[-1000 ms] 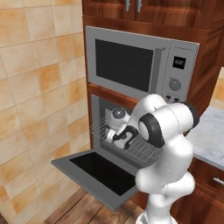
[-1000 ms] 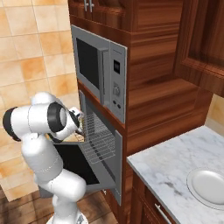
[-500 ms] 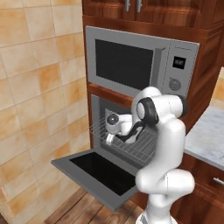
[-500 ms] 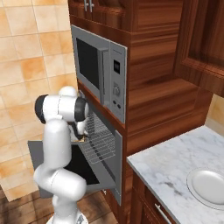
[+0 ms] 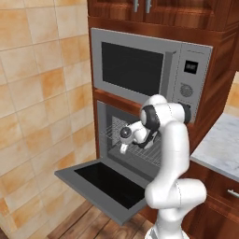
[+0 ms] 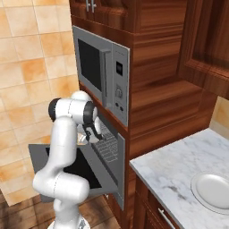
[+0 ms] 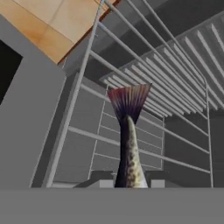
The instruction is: Place the fish on the top rack of the oven, and slide the tray back inside. Close the oven door.
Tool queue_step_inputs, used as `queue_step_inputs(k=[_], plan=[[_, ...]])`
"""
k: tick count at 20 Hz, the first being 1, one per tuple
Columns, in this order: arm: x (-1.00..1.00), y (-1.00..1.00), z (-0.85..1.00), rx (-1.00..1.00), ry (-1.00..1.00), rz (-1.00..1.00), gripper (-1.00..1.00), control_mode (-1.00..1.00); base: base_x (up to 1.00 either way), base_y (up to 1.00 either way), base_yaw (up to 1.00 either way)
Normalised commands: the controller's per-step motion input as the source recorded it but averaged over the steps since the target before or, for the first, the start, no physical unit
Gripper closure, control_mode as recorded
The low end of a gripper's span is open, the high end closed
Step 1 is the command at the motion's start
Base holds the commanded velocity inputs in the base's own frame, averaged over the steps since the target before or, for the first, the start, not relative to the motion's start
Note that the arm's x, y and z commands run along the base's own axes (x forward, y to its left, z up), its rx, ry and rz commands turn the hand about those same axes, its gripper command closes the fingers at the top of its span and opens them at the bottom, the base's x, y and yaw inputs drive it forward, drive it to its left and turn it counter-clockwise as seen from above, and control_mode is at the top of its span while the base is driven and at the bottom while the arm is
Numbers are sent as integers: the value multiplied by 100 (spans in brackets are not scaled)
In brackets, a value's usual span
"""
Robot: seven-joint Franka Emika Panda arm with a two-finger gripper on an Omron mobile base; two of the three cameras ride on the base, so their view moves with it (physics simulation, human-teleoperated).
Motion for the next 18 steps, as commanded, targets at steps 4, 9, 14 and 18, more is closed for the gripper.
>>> queue_step_inputs(k=[4,9,14,18], plan=[[37,10,-40,-3,1,0,-100,-100,0,0,0],[-74,31,-9,-3,0,1,-100,-100,0,0,0],[-89,41,0,-4,0,1,-100,-100,0,0,0],[-38,6,42,0,-4,0,-100,-100,0,0,0]])
